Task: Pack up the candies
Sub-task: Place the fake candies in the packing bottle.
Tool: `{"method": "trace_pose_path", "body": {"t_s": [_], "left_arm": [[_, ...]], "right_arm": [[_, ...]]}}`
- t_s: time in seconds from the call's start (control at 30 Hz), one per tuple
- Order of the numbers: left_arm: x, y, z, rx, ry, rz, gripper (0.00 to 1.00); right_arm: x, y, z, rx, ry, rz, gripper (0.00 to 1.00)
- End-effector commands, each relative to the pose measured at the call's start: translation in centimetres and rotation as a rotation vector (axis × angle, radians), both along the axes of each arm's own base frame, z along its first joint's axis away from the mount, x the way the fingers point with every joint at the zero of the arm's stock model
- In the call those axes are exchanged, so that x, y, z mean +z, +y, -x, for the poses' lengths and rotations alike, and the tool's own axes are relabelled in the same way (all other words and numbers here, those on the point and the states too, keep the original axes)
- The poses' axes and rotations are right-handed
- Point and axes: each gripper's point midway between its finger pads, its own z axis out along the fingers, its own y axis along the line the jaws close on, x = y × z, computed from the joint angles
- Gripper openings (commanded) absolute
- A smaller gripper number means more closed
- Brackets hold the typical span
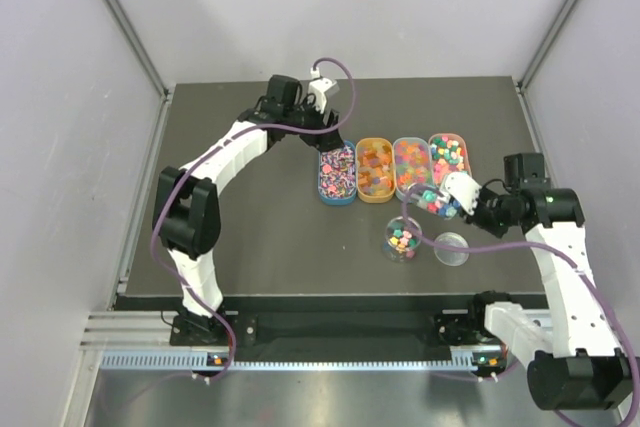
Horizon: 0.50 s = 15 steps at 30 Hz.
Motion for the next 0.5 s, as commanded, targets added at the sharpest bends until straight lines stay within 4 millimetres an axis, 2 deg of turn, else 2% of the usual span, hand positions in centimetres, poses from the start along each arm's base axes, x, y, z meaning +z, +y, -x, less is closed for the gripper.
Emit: {"method": "trace_pose_path", "body": {"t_s": [0.0, 0.23, 0.47], "left_arm": [[3.8, 0.4, 0.4, -0.007, -0.108, 0.017, 0.71], [3.9, 1.1, 0.3, 0.007, -0.119, 0.003, 0.71], [3.6, 1.4, 0.0, 0.015, -0.125, -0.013, 0.71]], "right_arm": [[-0.7, 0.2, 1.8, 0.131, 0.029, 0.035, 0.0], [-2.8, -2.0, 3.1, 0.206, 0.078, 0.177, 0.0], [-2.8, -2.9, 3.6, 0.265, 0.105, 0.253, 0.0]]}}
